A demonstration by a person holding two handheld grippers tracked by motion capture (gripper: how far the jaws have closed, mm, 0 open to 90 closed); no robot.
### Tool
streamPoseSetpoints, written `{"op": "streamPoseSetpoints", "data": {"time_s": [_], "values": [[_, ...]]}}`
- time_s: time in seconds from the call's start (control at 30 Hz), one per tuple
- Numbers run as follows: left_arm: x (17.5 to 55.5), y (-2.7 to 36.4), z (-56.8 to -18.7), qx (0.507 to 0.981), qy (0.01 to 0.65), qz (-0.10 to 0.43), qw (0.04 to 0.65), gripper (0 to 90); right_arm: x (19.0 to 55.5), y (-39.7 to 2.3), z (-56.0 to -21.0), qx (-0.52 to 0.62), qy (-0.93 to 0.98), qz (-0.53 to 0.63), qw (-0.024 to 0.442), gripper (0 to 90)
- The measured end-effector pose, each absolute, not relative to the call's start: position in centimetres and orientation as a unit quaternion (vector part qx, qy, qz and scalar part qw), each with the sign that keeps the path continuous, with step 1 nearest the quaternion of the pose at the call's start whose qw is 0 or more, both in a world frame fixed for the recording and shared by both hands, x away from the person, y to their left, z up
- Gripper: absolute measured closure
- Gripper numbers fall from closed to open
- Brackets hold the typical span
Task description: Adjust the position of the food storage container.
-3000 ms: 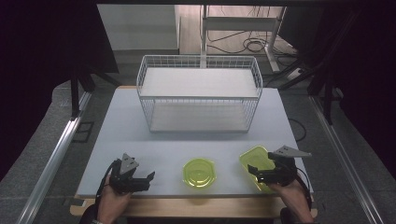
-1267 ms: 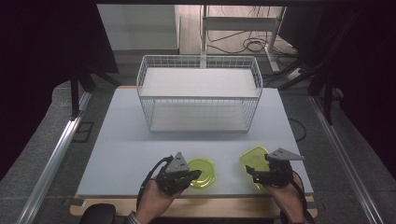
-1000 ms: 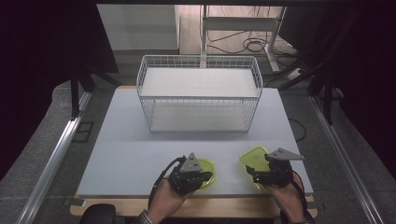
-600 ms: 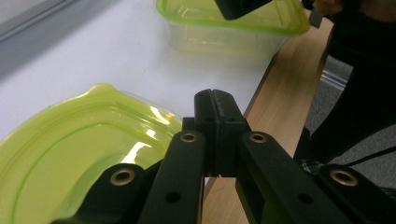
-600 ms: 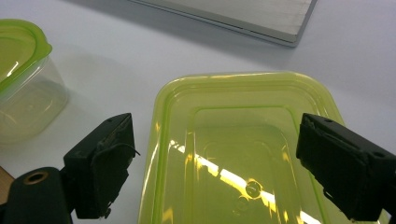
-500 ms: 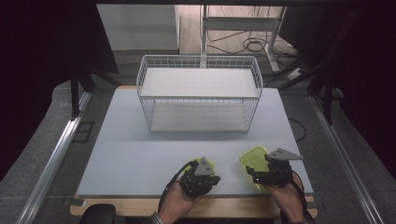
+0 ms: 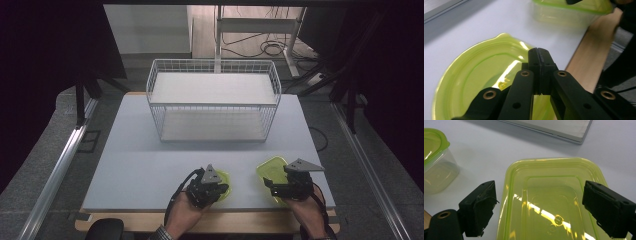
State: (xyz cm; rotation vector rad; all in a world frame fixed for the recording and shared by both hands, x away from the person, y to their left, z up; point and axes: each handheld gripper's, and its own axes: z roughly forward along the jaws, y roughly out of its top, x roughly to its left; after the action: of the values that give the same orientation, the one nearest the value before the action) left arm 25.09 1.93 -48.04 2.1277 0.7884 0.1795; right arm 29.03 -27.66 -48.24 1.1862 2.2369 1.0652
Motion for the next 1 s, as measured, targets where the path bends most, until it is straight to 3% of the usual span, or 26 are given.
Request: {"op": "streamPoseSetpoints", "data": {"time_s": [0.37,1.0], "values": [[24.9,0.3,-48.6,0.856,0.307,0.063,0.411,90.0,29.0,-27.7,-48.2,0.424,0.798,0.38,0.196,12.5],[27.0,4.2,-49.3,0.836,0.371,0.09,0.395,90.0,29.0,-27.7,-48.3,0.422,0.8,0.379,0.197,13.3]]}}
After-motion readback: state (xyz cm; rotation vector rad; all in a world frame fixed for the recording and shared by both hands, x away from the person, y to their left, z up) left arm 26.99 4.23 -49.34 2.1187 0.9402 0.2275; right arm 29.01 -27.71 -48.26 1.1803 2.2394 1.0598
